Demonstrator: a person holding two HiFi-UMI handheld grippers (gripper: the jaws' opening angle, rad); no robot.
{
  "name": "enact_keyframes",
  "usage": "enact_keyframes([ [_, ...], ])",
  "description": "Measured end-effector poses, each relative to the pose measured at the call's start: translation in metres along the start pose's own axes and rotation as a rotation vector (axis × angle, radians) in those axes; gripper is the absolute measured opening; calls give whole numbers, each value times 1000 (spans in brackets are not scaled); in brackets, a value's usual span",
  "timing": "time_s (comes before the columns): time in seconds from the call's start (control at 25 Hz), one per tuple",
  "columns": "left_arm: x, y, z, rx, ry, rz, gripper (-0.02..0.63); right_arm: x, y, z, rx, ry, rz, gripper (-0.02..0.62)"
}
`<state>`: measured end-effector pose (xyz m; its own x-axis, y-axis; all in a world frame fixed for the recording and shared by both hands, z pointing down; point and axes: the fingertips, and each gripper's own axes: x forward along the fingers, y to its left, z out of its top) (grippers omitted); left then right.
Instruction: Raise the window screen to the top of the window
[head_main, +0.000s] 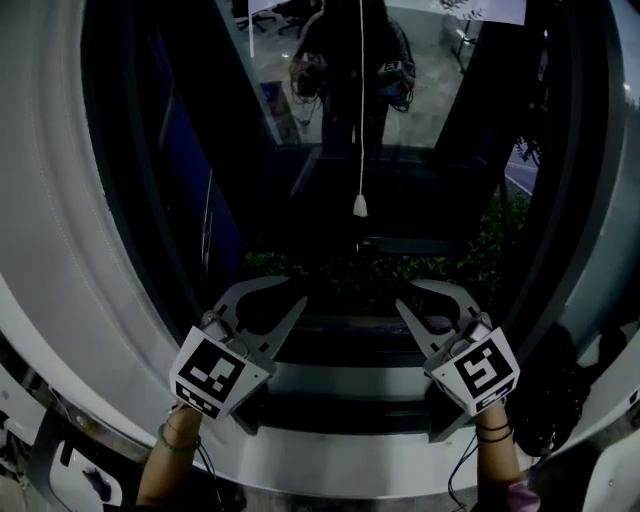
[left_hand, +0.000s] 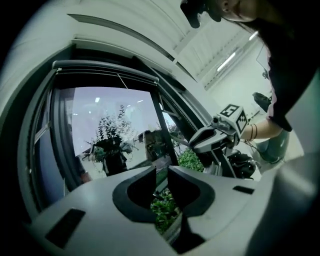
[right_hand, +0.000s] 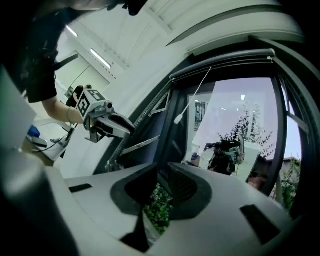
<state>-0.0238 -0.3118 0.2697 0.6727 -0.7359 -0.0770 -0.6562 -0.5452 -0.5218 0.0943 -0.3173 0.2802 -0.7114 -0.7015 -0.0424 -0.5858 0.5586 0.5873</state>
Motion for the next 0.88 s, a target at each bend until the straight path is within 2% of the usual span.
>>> enact_keyframes([
  [0.2, -37, -47, -42, -195, 42, 56, 71, -14, 57, -47, 145, 24, 39, 52],
  [0.36, -73, -81, -74, -270, 87, 84, 71, -23, 109, -65, 277, 22, 68, 52],
  [0.52, -110, -113, -102, -354, 136, 95, 71, -36, 159, -76, 401, 66, 62, 52],
  [0.6, -131, -130, -117, -396, 170, 90, 71, -43, 185, -74, 453, 80, 53, 52],
  [0.72, -169, -153, -126, -455, 217, 67, 71, -50, 224, -50, 500, 83, 41, 52],
  [0.88, -227, -177, -128, -485, 256, 31, 71, -58, 275, -15, 559, 31, 4, 52],
])
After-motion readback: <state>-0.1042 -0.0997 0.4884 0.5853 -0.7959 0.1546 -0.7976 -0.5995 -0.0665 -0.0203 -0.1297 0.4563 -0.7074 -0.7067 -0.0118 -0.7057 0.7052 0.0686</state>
